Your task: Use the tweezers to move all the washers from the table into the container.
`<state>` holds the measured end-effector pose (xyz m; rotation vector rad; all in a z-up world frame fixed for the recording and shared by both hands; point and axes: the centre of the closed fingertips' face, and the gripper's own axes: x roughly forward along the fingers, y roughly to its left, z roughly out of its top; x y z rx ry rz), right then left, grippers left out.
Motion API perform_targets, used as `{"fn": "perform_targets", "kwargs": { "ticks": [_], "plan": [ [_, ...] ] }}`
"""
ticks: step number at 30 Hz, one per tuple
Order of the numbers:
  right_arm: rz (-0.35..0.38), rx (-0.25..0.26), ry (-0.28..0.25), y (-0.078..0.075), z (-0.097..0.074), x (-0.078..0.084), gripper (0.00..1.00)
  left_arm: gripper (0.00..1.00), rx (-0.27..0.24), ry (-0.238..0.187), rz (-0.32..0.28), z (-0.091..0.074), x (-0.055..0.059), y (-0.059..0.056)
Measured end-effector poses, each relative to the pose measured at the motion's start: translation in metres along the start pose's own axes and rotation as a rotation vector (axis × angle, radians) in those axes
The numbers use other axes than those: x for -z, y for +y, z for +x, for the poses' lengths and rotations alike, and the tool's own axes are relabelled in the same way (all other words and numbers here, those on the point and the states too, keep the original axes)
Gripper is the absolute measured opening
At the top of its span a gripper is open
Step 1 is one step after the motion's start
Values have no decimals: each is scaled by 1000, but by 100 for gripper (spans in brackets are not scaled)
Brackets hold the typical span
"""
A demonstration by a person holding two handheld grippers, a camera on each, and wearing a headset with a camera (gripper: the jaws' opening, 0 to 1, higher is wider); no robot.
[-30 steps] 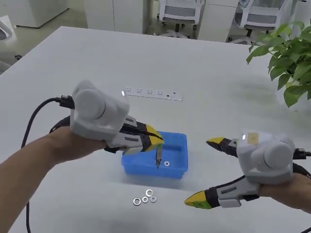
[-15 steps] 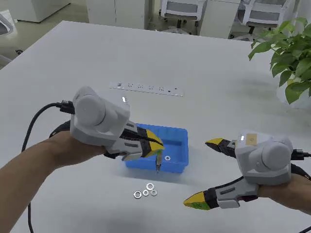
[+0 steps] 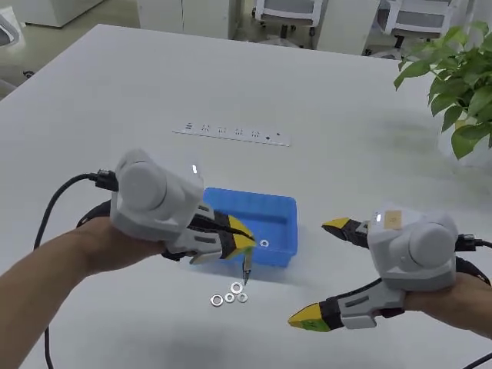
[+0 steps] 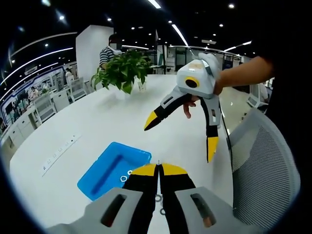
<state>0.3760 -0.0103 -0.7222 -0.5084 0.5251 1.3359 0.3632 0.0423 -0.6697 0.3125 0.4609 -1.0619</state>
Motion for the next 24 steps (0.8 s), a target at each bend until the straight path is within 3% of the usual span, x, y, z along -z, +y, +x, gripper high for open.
{"fn": "perform_targets", "kwargs": {
  "ticks": [24],
  "plan": [
    [-9,-36,36,12,5,8,97,5,25,17,-33,7,21,-7]
  ]
}}
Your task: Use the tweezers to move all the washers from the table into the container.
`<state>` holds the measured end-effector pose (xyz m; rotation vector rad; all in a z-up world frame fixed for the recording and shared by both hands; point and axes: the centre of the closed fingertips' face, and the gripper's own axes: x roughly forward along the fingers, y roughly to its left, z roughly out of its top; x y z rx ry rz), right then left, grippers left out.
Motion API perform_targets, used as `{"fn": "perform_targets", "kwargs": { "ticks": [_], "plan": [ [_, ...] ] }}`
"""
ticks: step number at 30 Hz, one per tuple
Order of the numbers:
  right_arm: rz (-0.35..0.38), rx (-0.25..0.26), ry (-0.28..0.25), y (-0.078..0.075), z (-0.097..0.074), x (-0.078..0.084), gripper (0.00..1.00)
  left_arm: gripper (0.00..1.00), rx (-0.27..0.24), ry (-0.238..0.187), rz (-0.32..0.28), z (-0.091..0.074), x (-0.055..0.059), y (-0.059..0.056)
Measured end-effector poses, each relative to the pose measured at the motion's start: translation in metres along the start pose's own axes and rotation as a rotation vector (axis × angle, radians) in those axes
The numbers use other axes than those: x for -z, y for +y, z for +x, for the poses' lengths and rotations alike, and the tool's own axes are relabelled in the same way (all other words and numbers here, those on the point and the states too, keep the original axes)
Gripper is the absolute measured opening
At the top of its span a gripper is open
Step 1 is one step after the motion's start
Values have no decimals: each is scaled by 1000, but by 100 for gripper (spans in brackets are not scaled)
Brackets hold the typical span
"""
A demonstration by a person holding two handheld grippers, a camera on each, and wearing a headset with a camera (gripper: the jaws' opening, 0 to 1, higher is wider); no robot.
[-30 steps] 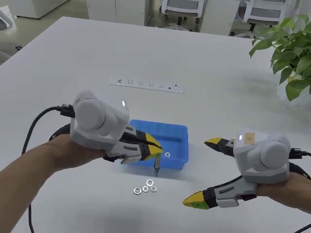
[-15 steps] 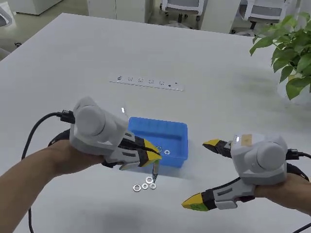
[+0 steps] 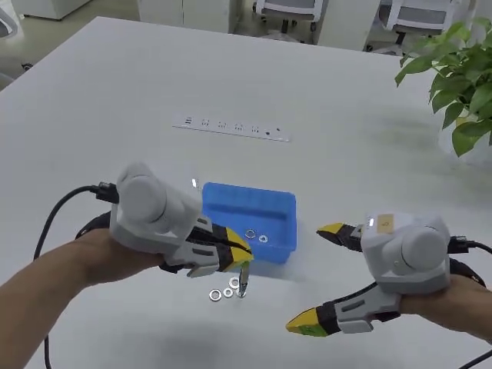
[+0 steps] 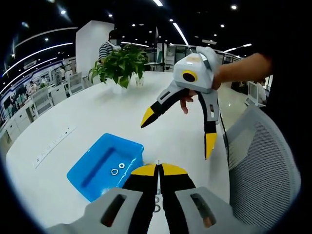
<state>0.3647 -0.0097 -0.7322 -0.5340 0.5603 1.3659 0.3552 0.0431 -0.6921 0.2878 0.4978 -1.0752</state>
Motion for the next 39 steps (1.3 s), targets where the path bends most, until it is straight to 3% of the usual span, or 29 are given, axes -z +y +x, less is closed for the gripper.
{"fn": "perform_targets", "kwargs": {
  "ticks": [15,39],
  "plan": [
    [-47,-74,-11,15,14,-10,88,5,3,-17,8,2,3,-2],
    [-256,-211,9,26,46,-24,47,5,20,-7,27,-1,4,-7]
  ]
}}
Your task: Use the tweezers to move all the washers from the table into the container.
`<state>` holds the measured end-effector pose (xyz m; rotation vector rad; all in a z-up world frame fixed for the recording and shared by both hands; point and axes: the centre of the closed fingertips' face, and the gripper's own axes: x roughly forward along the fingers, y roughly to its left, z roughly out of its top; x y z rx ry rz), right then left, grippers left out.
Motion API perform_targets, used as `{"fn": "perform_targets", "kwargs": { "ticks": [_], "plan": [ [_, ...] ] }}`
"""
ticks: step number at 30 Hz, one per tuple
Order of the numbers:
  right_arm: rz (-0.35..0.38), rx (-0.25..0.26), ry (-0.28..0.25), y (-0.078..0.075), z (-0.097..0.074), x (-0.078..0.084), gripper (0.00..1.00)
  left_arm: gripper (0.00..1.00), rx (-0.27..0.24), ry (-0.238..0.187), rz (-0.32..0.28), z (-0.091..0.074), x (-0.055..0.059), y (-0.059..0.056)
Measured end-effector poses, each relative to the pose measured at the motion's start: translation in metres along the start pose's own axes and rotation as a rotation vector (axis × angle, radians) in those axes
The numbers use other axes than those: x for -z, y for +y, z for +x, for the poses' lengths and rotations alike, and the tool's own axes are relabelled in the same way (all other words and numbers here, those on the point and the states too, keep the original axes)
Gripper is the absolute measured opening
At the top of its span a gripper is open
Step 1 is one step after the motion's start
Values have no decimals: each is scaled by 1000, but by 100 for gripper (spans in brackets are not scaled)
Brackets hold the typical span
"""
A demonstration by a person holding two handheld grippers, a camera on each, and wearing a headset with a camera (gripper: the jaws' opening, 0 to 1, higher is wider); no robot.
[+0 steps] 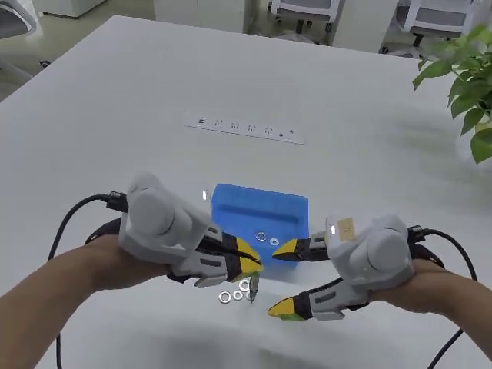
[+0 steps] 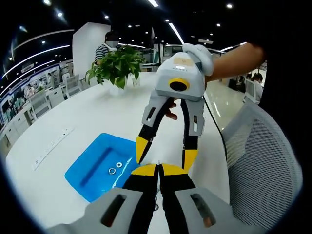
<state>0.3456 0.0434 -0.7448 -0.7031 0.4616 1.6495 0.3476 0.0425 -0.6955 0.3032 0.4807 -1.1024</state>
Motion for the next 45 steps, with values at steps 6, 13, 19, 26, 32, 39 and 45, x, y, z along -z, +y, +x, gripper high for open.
{"fn": "perform_targets", "kwargs": {
  "ticks": [6,13,19,26,32,39,45],
  "plan": [
    [-52,-41,24,1,10,1,34,5,1,0,-4,1,0,1],
    [-102,-76,31,0,20,-1,27,5,4,3,-2,1,1,2],
    [-127,-107,45,0,27,-2,20,5,11,5,3,2,-1,1],
    [-174,-125,77,4,32,1,14,5,11,3,2,2,-1,1],
    [-188,-129,83,6,32,2,12,5,12,-3,-4,2,-1,0],
    [-156,-123,85,5,32,3,10,5,17,-3,-4,2,-2,-1],
    [-123,-120,86,4,32,3,9,5,9,-7,10,3,-3,-1]
  ]
}}
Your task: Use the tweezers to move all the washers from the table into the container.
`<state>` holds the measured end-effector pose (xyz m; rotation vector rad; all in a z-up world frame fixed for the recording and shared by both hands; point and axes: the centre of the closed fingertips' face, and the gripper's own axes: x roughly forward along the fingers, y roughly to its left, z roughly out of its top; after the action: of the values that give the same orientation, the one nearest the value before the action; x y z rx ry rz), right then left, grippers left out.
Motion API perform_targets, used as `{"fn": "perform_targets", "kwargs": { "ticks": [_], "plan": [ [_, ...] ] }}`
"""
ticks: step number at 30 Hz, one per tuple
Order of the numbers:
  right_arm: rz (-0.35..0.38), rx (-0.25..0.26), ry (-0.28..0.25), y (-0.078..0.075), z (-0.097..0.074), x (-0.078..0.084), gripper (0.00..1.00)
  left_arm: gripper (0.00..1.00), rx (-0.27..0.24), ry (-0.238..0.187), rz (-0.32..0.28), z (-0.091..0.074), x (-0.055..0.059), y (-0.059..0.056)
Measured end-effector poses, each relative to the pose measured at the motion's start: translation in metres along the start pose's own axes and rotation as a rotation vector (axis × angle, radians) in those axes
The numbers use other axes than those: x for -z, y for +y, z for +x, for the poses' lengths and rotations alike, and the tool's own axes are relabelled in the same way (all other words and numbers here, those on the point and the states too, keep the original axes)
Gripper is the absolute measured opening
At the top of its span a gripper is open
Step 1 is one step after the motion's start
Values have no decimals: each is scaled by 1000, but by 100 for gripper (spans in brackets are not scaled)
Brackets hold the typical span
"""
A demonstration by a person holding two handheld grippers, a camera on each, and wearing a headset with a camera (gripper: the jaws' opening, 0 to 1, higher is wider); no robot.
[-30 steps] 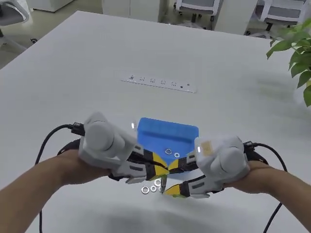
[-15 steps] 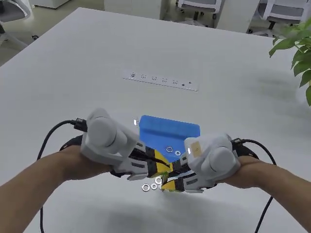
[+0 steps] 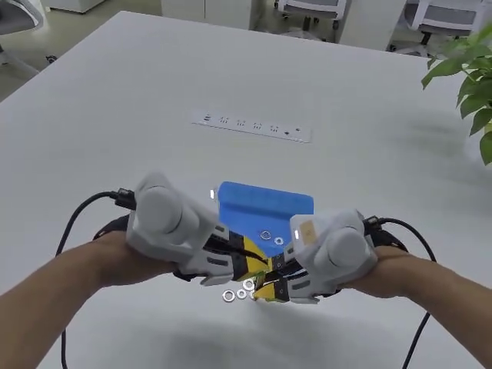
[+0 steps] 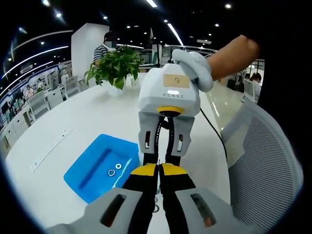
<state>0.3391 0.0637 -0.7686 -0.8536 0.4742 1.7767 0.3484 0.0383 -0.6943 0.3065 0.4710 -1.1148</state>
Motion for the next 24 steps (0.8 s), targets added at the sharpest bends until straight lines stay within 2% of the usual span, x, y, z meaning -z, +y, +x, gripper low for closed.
{"fn": "perform_targets", "kwargs": {
  "ticks": [13,16,21,24],
  "plan": [
    [14,-2,5,0,0,0,9,6,-7,-2,11,0,0,1],
    [12,-2,5,0,0,0,9,9,-15,-13,6,-3,0,2],
    [9,-2,6,0,0,0,9,15,-20,-7,-4,-6,4,4],
    [10,0,2,0,-1,-1,9,21,-31,-14,-14,-9,6,5]
  ]
}}
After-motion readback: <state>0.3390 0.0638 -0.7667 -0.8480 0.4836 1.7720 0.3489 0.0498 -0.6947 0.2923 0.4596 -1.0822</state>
